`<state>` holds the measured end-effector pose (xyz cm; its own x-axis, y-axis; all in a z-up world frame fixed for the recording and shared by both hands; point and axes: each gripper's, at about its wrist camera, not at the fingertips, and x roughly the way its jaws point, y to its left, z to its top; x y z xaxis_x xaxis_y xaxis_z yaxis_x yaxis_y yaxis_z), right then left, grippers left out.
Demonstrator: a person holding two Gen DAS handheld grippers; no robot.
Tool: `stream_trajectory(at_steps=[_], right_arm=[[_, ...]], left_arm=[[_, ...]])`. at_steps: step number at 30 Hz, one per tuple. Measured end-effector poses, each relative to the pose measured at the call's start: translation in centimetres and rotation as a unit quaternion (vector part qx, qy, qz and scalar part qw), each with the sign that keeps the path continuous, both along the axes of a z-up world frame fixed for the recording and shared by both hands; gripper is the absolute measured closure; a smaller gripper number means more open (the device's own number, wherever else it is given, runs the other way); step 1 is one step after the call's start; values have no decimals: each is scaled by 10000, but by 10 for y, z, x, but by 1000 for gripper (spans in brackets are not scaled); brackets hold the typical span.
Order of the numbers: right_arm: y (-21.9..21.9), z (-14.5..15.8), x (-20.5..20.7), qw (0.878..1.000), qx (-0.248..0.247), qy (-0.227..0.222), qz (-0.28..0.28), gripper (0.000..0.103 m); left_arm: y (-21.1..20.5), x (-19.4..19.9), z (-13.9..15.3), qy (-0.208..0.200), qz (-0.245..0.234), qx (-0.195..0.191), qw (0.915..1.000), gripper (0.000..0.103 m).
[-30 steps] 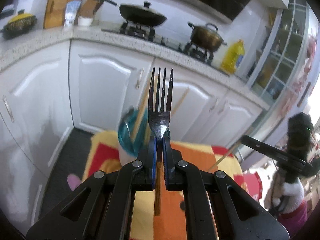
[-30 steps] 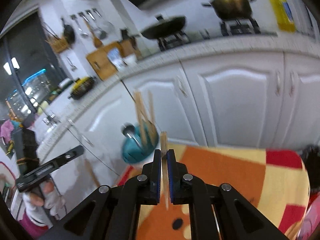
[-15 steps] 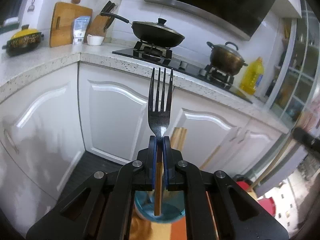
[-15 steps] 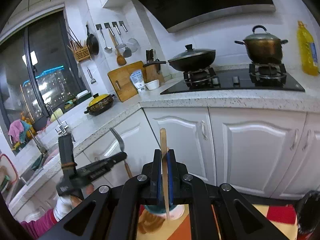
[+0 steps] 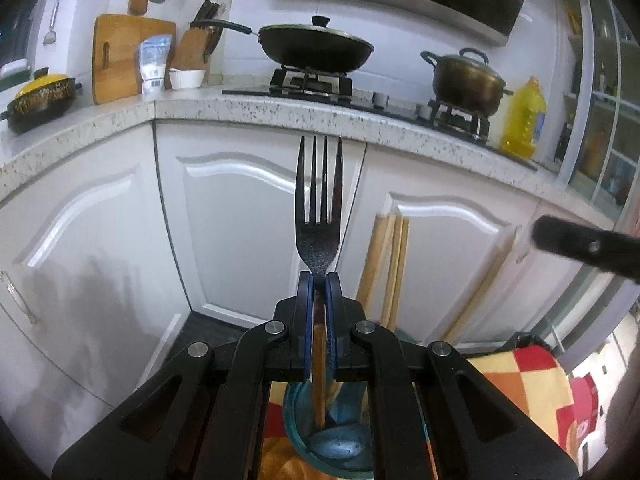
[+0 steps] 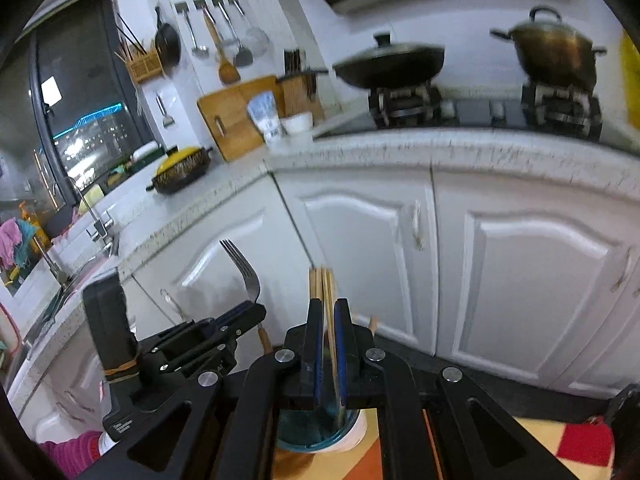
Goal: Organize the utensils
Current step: 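Lift the fork with the left tool while the right tool carries the chopstick to the holder, then open both tools to drop the fork and chopstick into the holder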
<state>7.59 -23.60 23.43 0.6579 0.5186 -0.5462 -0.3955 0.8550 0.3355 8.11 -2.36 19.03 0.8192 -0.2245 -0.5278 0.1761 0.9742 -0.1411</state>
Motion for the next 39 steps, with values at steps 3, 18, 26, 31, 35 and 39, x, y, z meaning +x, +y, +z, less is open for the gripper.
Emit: stream_trajectory(at_steps=[3, 18, 26, 31, 35, 39], right_arm=[[3, -20, 5, 9997, -21, 256, 53, 98], [-29, -51, -36, 9963, 122, 765, -368, 66], [-34, -62, -57, 9939, 103, 999, -467, 66], [-39, -58, -72, 9939, 125, 959, -537, 66], [-44, -54, -87, 9938, 71, 907, -635, 66], [-50, -52, -102, 9934, -101, 839, -776, 65]], left_arm=[[-3, -3, -11, 125, -23, 61, 9999, 99], [-10, -24, -29, 541, -161, -66, 9984, 97], [-9, -43, -18, 539, -103, -106, 9984, 58], [-13, -56, -12, 540, -104, -61, 9985, 58], [-17, -67, -9, 555, -103, -77, 9984, 58], [-25, -78, -9, 595, -187, -48, 9980, 58]])
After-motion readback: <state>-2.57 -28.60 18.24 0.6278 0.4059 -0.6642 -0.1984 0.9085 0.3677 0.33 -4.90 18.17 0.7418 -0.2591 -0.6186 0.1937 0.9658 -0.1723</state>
